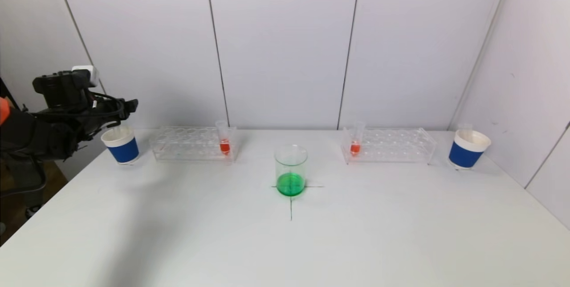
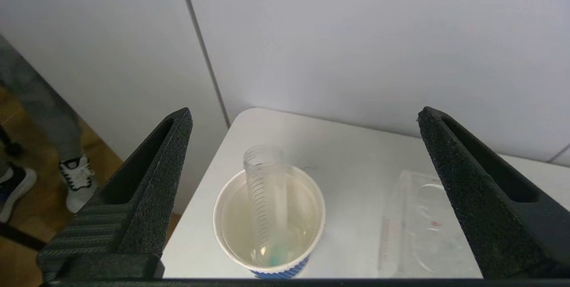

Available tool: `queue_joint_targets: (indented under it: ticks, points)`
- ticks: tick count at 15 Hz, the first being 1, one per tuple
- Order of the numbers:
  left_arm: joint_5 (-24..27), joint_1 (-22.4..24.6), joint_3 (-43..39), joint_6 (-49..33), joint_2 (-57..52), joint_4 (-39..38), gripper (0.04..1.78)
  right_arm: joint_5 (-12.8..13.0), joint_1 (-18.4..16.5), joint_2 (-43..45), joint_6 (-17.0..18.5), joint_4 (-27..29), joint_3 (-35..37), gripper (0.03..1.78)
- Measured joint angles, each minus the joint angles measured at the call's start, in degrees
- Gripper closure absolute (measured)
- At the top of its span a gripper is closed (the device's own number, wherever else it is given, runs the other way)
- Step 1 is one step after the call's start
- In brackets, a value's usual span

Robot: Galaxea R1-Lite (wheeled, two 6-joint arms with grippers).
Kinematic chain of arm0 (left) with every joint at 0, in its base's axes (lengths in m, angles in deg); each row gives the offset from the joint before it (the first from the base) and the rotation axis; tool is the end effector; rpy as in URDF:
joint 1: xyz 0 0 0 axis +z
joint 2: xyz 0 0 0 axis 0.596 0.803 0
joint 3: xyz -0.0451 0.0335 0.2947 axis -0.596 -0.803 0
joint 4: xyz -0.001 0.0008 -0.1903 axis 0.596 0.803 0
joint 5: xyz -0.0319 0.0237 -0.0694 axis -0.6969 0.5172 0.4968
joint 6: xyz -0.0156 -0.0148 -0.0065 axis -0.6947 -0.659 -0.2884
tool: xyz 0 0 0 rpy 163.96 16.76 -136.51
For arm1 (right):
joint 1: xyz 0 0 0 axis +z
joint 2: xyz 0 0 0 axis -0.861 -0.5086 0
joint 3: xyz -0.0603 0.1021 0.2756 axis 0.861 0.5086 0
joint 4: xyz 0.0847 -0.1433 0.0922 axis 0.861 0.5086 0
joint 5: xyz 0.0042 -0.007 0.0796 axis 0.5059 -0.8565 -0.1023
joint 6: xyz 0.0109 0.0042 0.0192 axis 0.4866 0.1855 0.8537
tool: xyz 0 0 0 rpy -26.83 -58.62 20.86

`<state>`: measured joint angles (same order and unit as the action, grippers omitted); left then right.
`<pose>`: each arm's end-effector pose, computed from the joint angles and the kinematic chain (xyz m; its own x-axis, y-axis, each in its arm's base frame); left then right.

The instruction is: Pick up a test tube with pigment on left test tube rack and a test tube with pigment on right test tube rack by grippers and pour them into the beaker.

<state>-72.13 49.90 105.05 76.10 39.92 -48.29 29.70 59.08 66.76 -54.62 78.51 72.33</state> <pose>0.4085 0.0974 0.1695 0.9606 0.2549 -0.1109 -0.2537 0.9670 0.0258 -0.0229 0.0007 0.0756 0.9999 0.0145 0.0009 -0.0144 0.9987 -0.0486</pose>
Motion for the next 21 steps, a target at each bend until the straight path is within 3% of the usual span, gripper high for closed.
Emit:
queue_joint_targets:
  ticks: [8,12,17,21]
  points:
    - [7.73,-3.28,-15.34,-2.68,-24.48,1.3,0.06,-0.02,0.0,0.0,0.02,0.0,0.0,0.04]
    - [9.36,-5.08,-23.21,-5.06,-41.46,6.56,0.06,-0.02,0.0,0.0,0.02,0.0,0.0,0.04]
    - [3.73,-8.47,-33.77,-4.12,-60.04,12.76,0.06,0.0,0.0,0.0,0.0,0.0,0.0,0.04]
    - [2.11,-11.01,-41.11,0.28,-73.44,17.81,0.06,0.0,0.0,0.0,0.0,0.0,0.0,0.04]
